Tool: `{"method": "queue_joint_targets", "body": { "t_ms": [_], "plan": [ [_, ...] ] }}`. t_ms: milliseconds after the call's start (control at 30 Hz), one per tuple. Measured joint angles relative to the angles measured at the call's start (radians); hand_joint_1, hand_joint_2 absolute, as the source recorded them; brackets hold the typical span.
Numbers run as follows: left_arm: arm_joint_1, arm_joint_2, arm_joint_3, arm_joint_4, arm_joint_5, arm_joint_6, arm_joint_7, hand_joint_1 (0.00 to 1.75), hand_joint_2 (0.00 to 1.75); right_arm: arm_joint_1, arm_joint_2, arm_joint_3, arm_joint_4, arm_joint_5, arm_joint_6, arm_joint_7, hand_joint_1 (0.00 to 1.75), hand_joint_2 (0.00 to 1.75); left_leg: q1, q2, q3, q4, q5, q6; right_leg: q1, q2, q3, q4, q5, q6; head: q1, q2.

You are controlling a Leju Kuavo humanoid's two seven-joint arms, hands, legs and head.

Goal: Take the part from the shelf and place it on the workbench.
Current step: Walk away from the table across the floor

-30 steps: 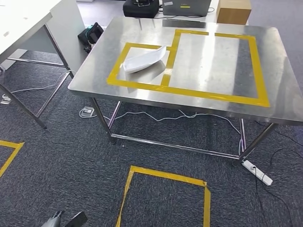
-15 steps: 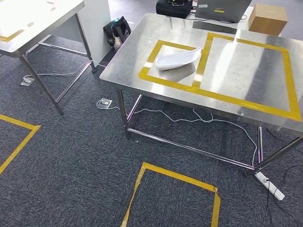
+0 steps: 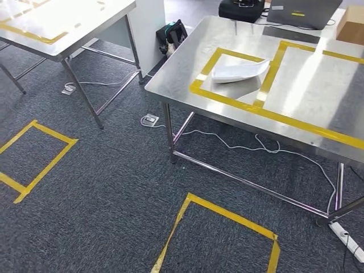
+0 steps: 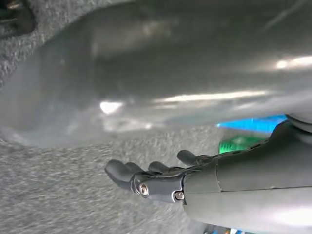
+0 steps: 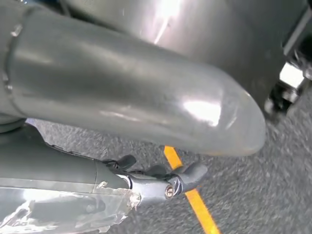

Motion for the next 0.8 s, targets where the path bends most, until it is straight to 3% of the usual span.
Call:
{"method": "queue_joint_targets", "body": {
  "t_ms": [67, 100, 133, 200, 267, 333, 367, 433, 500, 567, 600, 633, 667, 733, 800],
  "plan": [
    [-0.002, 0.000, 0.002, 0.000, 0.000, -0.002, 0.005, 0.00, 0.00, 0.003, 0.000, -0.002, 0.000, -0.001, 0.002, 0.004, 0.00, 0.00, 0.009, 0.017, -0.040, 0.098, -0.037, -0.010, 0.000, -0.030, -0.003, 0.000, 0.000, 0.000, -0.001, 0.000],
    [-0.002, 0.000, 0.003, 0.000, 0.000, -0.005, 0.008, 0.00, 0.00, 0.004, 0.000, -0.002, 0.000, -0.001, 0.003, 0.005, 0.00, 0.00, 0.013, 0.021, -0.037, 0.102, -0.029, -0.014, -0.001, -0.044, -0.004, 0.001, 0.000, 0.002, -0.001, 0.000],
    [-0.001, 0.000, 0.004, 0.000, 0.000, -0.008, 0.011, 0.00, 0.00, 0.003, 0.000, -0.003, 0.000, -0.001, 0.004, 0.006, 0.00, 0.00, 0.016, 0.029, -0.014, 0.067, -0.005, -0.017, -0.002, -0.058, -0.004, 0.001, -0.001, 0.004, -0.001, 0.000],
    [-0.001, -0.001, 0.006, 0.000, 0.001, -0.015, 0.017, 0.00, 0.00, 0.002, 0.000, -0.004, 0.000, 0.000, 0.005, 0.007, 0.00, 0.00, 0.017, 0.070, 0.066, -0.069, 0.053, -0.022, -0.002, -0.081, -0.001, 0.002, -0.005, 0.014, -0.002, 0.000],
    [-0.007, -0.003, 0.007, 0.000, 0.001, -0.020, 0.021, 0.00, 0.00, 0.001, 0.000, -0.004, 0.000, 0.002, 0.004, 0.008, 0.00, 0.00, 0.015, 0.099, 0.116, -0.159, 0.075, -0.012, 0.002, -0.101, -0.002, 0.005, -0.013, 0.028, -0.002, 0.000],
    [-0.007, -0.004, 0.008, 0.000, -0.001, -0.021, 0.024, 0.00, 0.00, -0.003, 0.000, -0.004, 0.000, 0.005, -0.002, 0.009, 0.00, 0.00, 0.010, 0.083, 0.117, -0.170, 0.072, 0.007, 0.004, -0.120, 0.003, 0.004, -0.017, 0.040, 0.001, 0.000],
    [-0.005, -0.005, 0.009, 0.000, -0.002, -0.021, 0.024, 0.00, 0.00, -0.005, 0.000, -0.004, 0.000, 0.006, -0.005, 0.010, 0.00, 0.00, 0.010, 0.072, 0.117, -0.171, 0.073, 0.016, 0.001, -0.119, 0.007, 0.004, -0.021, 0.046, 0.003, 0.000],
    [-0.002, -0.005, 0.010, 0.000, -0.004, -0.021, 0.024, 0.00, 0.00, -0.006, 0.000, -0.004, -0.001, 0.007, -0.010, 0.009, 0.00, 0.00, 0.012, 0.051, 0.116, -0.172, 0.078, 0.030, -0.003, -0.073, -0.003, 0.043, -0.051, 0.057, 0.005, 0.000],
    [-0.005, -0.006, 0.012, 0.000, -0.009, -0.019, 0.025, 0.00, 0.00, -0.004, 0.000, -0.004, 0.000, 0.007, -0.014, 0.010, 0.00, 0.00, 0.012, 0.029, 0.112, -0.173, 0.082, 0.040, -0.004, -0.014, -0.056, 0.163, -0.117, 0.060, 0.008, 0.000],
    [-0.007, -0.009, 0.012, 0.000, -0.016, -0.018, 0.025, 0.00, 0.00, -0.001, 0.000, -0.004, 0.000, 0.007, -0.016, 0.010, 0.00, 0.00, 0.010, 0.001, 0.109, -0.172, 0.084, 0.045, -0.003, 0.002, -0.116, 0.286, -0.163, 0.057, 0.009, 0.000],
    [-0.007, -0.010, 0.012, 0.000, -0.021, -0.018, 0.025, 0.00, 0.00, 0.001, 0.000, -0.004, 0.000, 0.006, -0.017, 0.010, 0.00, 0.00, 0.009, -0.015, 0.109, -0.172, 0.084, 0.045, -0.003, 0.004, -0.128, 0.303, -0.157, 0.055, 0.009, 0.000],
    [-0.007, -0.012, 0.012, 0.000, -0.029, -0.017, 0.025, 0.00, 0.00, 0.002, 0.000, -0.004, 0.000, 0.006, -0.018, 0.010, 0.00, 0.00, 0.009, -0.030, 0.109, -0.172, 0.085, 0.044, -0.003, 0.007, -0.120, 0.278, -0.132, 0.052, 0.009, 0.000],
    [-0.007, -0.014, 0.012, 0.000, -0.038, -0.015, 0.025, 0.00, 0.00, 0.002, 0.000, -0.004, 0.000, 0.004, -0.020, 0.010, 0.00, 0.00, 0.009, -0.046, 0.110, -0.171, 0.085, 0.043, -0.004, 0.016, -0.096, 0.220, -0.093, 0.050, 0.009, 0.000],
    [-0.010, -0.024, 0.009, 0.000, -0.059, -0.010, 0.026, 0.00, 0.00, 0.002, 0.000, -0.006, 0.000, 0.000, -0.021, 0.012, 0.00, 0.00, 0.007, -0.075, 0.108, -0.168, 0.087, 0.038, -0.010, 0.064, -0.039, 0.084, -0.032, 0.045, 0.009, 0.000],
    [-0.014, -0.036, 0.002, 0.000, -0.082, -0.005, 0.029, 0.00, 0.00, 0.001, 0.000, -0.008, 0.000, -0.005, -0.014, 0.015, 0.00, 0.00, 0.007, -0.097, 0.101, -0.166, 0.092, 0.028, -0.012, 0.095, -0.016, 0.024, -0.018, 0.040, 0.009, 0.000]
  ]
}}
